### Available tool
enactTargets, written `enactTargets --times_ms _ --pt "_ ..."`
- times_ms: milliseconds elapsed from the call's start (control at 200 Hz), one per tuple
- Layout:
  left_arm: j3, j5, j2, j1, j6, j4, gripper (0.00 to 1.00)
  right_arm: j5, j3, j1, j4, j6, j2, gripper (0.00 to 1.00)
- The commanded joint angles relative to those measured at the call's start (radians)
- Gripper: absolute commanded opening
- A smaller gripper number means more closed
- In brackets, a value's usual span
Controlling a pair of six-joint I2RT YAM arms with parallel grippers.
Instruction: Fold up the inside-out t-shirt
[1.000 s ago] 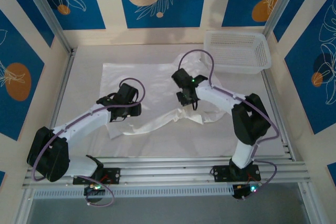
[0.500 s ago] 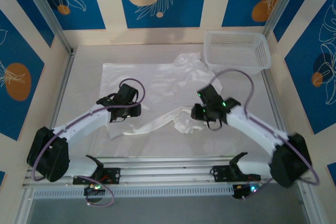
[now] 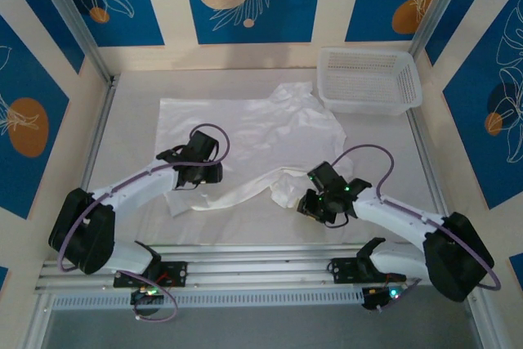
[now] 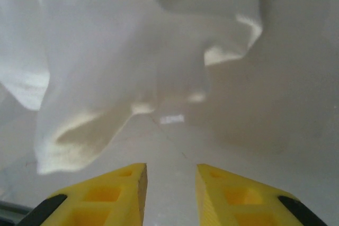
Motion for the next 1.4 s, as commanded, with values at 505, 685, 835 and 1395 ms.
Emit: enactTargets --times_ms 505,685,835,1395 --pt "0.023 -0.006 0.001 0.005 0.021 -0.012 0.5 0.009 0.105 -0.038 0.114 -0.054 0.198 0.31" --pt "0.025 -0.006 0.003 0.003 0.023 -0.008 0.5 0.034 0.126 -0.042 0.115 -0.068 0.235 0.31" --pt "0.021 -0.012 0.0 0.003 0.026 -0.01 0.5 0.028 0.129 -0.043 0.132 -0.071 0.277 0.31" --pt "0.038 -0.07 -0.059 0.007 0.027 -0.083 0.5 0.147 0.257 -0.038 -0.132 -0.121 0.017 0.0"
